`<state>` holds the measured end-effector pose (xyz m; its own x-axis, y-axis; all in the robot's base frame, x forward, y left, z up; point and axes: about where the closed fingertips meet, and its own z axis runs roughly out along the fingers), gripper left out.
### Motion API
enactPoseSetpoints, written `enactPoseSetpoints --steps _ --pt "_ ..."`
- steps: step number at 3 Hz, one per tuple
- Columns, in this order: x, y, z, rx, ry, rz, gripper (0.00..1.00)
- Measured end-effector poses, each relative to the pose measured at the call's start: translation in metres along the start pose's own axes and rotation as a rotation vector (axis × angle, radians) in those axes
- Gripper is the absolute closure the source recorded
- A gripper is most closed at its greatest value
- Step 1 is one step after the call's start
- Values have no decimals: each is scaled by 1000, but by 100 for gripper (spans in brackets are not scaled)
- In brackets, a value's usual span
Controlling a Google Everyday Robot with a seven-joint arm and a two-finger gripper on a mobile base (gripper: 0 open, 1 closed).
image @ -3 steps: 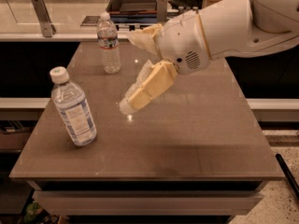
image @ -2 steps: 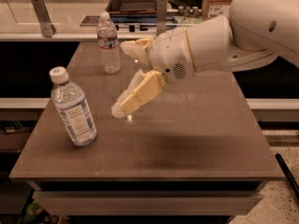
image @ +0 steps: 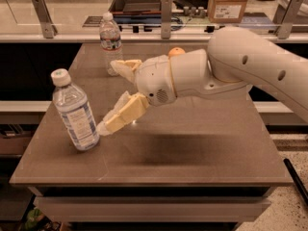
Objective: Pick blue plastic bottle
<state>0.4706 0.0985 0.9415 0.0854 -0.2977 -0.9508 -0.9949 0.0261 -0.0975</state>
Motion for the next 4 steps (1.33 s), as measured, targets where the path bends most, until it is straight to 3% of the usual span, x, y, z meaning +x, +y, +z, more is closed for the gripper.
enactPoseSetpoints --steps 3,4 --pt "10 14 61 -47 -118 -23 0" --pt "7 19 75 -70 -141 -32 19"
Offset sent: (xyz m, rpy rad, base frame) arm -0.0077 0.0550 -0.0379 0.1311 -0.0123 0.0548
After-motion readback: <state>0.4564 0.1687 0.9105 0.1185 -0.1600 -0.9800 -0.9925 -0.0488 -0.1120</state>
